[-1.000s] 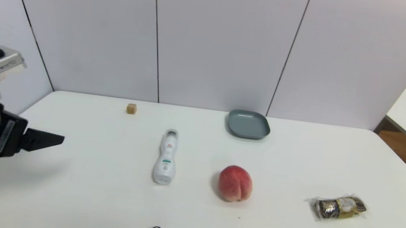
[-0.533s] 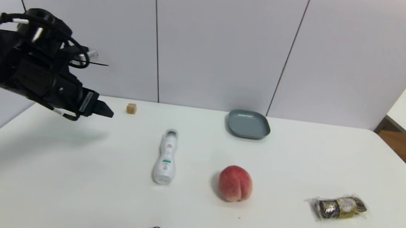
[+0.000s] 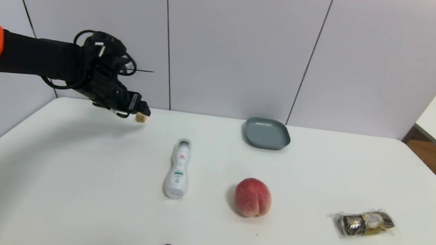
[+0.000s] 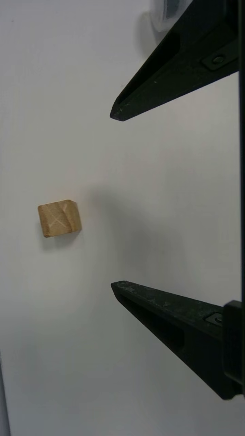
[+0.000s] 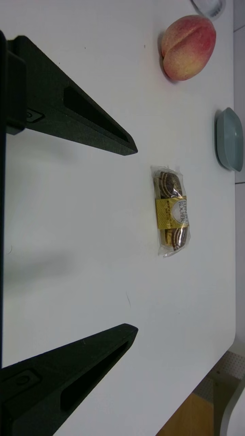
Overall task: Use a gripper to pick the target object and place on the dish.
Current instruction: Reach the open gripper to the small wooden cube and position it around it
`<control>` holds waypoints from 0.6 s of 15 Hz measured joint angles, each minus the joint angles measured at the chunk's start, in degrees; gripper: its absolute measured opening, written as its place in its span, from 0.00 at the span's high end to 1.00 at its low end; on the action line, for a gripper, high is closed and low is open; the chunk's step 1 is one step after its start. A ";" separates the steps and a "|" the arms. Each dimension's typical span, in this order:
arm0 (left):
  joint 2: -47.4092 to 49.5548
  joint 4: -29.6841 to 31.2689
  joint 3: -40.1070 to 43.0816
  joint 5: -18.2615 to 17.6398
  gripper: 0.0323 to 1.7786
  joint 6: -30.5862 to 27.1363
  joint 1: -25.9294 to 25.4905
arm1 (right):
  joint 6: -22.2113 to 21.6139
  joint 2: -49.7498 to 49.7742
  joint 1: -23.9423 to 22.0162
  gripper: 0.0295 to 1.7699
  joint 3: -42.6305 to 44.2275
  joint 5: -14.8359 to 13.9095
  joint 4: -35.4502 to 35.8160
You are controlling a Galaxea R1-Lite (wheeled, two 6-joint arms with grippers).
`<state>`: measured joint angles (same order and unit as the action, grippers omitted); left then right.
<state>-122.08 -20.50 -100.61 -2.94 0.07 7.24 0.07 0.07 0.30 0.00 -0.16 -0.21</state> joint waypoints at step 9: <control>-10.31 12.04 -3.58 4.41 0.05 1.44 -0.02 | -0.02 0.00 0.02 0.03 0.00 0.00 0.00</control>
<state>-132.39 -8.46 -104.19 1.48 1.51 7.22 0.05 0.07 0.33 0.00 -0.16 -0.21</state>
